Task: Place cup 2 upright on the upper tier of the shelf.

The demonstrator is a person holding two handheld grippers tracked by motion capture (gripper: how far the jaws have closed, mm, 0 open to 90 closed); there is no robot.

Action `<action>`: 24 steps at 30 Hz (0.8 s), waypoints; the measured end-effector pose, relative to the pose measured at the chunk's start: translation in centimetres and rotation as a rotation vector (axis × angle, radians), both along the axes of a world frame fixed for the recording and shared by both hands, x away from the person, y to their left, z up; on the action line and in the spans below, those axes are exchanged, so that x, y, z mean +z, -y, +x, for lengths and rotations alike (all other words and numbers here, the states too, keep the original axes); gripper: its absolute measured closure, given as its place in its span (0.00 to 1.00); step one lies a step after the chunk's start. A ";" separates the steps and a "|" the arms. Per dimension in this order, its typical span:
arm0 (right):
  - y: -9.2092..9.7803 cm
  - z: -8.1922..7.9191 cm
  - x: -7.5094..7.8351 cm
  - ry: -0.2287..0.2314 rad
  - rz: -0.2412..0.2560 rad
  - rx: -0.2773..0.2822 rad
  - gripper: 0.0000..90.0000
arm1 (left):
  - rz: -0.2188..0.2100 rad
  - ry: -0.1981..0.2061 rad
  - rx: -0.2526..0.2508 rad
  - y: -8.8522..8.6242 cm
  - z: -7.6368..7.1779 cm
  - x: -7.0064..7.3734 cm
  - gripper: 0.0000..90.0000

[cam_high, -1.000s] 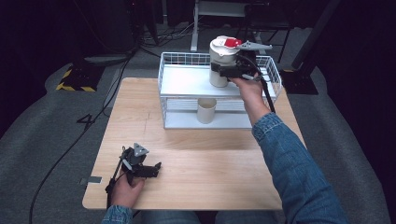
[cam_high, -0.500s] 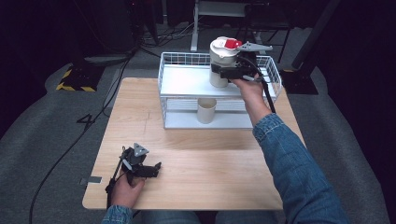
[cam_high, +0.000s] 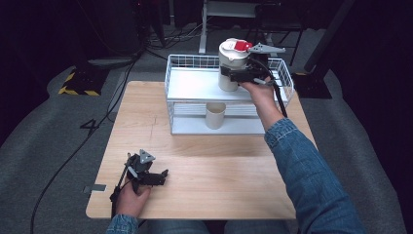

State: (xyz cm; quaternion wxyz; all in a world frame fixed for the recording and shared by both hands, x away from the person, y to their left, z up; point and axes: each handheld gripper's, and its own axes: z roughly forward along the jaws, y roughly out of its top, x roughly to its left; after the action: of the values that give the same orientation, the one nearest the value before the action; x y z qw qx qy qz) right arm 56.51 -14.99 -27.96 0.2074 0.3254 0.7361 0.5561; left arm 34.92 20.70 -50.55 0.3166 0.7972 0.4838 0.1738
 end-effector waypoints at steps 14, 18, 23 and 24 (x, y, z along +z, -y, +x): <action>2.1 -2.8 1.8 0.030 -0.017 0.021 0.03 | -0.005 -0.003 0.001 0.0 0.0 0.0 0.04; 2.8 -4.0 2.5 0.037 -0.027 0.034 0.03 | -0.002 -0.001 -0.001 0.0 0.0 0.0 0.04; 3.8 -5.6 2.9 0.037 -0.037 0.042 0.03 | -0.002 -0.002 0.000 0.0 0.0 0.0 0.04; 4.1 -6.1 2.9 0.036 -0.042 0.051 0.03 | -0.002 -0.007 -0.003 0.0 0.0 0.0 0.04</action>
State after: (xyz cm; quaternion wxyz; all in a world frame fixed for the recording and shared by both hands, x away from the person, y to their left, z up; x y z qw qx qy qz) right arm 50.41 -19.07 -25.02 0.2133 0.2920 0.7519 0.5513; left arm 34.91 20.71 -50.52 0.3159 0.7983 0.4838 0.1700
